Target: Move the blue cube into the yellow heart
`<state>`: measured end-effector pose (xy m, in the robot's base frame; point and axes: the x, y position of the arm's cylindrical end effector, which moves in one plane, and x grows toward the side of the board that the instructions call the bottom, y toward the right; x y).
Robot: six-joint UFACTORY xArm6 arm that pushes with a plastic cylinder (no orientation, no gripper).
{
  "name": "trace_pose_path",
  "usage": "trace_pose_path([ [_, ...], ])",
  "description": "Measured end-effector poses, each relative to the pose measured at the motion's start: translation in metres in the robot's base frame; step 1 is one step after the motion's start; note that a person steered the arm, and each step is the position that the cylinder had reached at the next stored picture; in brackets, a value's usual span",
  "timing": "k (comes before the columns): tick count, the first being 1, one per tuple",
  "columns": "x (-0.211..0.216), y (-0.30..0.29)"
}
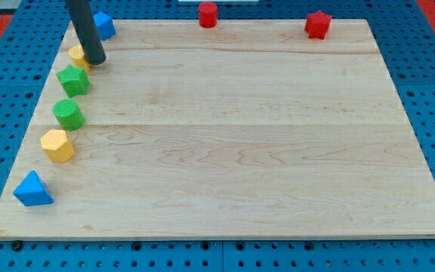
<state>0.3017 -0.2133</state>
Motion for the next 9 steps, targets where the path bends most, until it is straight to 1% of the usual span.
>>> trace_pose_path([
  [1, -0.001, 0.025],
  [2, -0.025, 0.066],
  [3, -0.067, 0.085],
  [4, -0.11, 0.067],
  [5, -0.111, 0.065],
  [7, -0.11, 0.043],
  [9, -0.11, 0.001],
])
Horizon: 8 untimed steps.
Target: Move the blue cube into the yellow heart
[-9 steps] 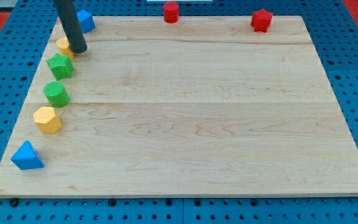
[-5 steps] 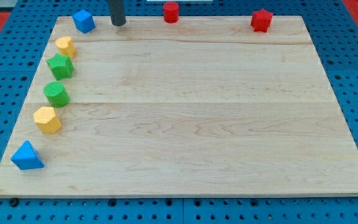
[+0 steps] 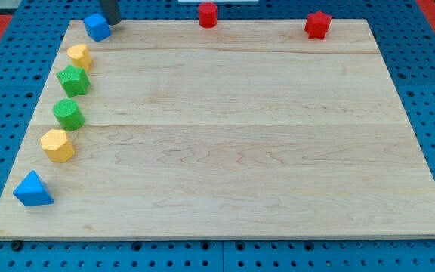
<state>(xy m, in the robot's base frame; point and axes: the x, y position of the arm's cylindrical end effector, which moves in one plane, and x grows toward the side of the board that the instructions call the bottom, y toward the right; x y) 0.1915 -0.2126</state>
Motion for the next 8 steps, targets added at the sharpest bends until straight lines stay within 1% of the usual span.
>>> trace_pose_path([
  [2, 0.0, -0.037],
  [3, 0.0, -0.041],
  [5, 0.021, -0.03],
  [7, 0.021, -0.055],
  [8, 0.027, -0.05],
])
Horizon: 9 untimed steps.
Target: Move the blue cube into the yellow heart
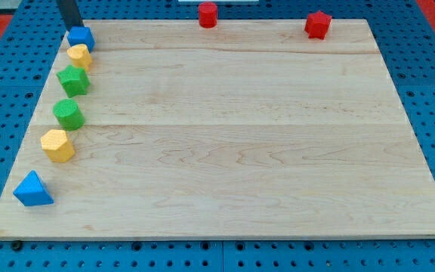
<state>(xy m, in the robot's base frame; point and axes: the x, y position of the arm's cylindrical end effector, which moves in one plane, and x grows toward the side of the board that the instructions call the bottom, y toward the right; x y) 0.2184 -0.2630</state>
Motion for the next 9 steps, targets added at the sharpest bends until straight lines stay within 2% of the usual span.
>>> trace_pose_path([
  [3, -0.002, 0.021],
  [9, 0.024, 0.014],
])
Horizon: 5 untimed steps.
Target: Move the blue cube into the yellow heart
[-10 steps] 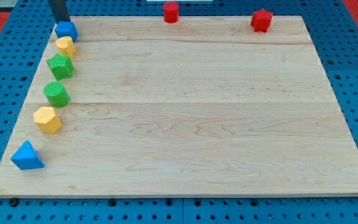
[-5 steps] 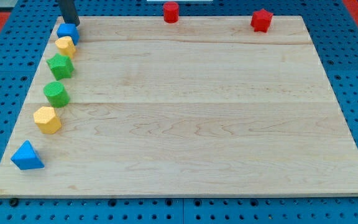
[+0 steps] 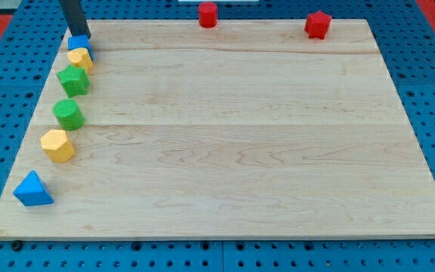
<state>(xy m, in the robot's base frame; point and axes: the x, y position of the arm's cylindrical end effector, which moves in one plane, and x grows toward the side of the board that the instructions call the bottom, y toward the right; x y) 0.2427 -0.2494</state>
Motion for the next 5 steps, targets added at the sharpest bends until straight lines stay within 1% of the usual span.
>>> trace_pose_path([
  [5, 0.009, 0.025],
])
